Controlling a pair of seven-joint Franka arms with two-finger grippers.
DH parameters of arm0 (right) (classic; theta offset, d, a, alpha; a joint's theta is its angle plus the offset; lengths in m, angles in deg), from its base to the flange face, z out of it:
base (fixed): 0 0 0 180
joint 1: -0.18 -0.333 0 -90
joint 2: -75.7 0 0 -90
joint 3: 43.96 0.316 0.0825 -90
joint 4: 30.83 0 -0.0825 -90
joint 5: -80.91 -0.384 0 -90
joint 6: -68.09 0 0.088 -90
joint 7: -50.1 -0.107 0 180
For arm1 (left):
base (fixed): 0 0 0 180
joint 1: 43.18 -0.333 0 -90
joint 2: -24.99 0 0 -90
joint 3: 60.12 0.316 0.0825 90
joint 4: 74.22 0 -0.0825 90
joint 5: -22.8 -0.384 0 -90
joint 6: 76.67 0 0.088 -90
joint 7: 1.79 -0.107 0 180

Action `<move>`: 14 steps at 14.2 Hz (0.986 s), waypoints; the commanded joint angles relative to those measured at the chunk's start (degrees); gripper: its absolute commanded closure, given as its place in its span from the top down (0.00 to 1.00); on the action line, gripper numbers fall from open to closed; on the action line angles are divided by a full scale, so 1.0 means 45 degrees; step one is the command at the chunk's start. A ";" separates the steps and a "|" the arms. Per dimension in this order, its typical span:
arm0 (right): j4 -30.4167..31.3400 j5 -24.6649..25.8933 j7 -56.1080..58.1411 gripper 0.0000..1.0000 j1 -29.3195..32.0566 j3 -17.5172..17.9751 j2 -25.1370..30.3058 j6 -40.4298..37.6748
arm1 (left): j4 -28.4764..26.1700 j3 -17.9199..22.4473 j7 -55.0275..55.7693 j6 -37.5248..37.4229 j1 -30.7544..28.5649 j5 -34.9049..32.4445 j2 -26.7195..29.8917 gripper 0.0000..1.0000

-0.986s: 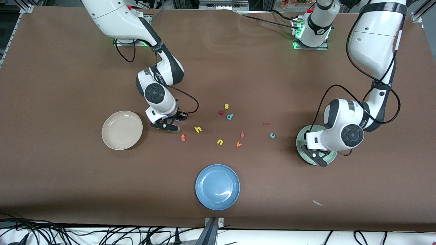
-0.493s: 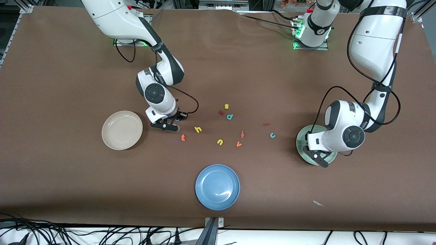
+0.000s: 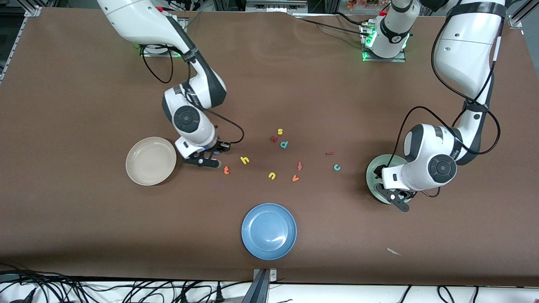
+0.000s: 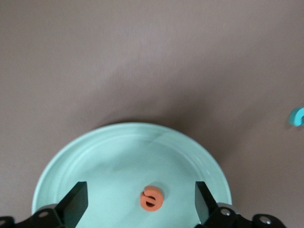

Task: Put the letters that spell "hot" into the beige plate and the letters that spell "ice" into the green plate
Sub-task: 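Release the e on the green plate while the right gripper carries the o, then drop the blue o on the beige plate while the left gripper grasps c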

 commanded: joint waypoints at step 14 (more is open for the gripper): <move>0.1036 -0.1251 0.7963 0.83 0.1299 -0.3241 0.0402 -0.0059 | 0.0146 -0.0377 0.6554 -0.0249 0.2152 -0.0096 -0.0174 1.00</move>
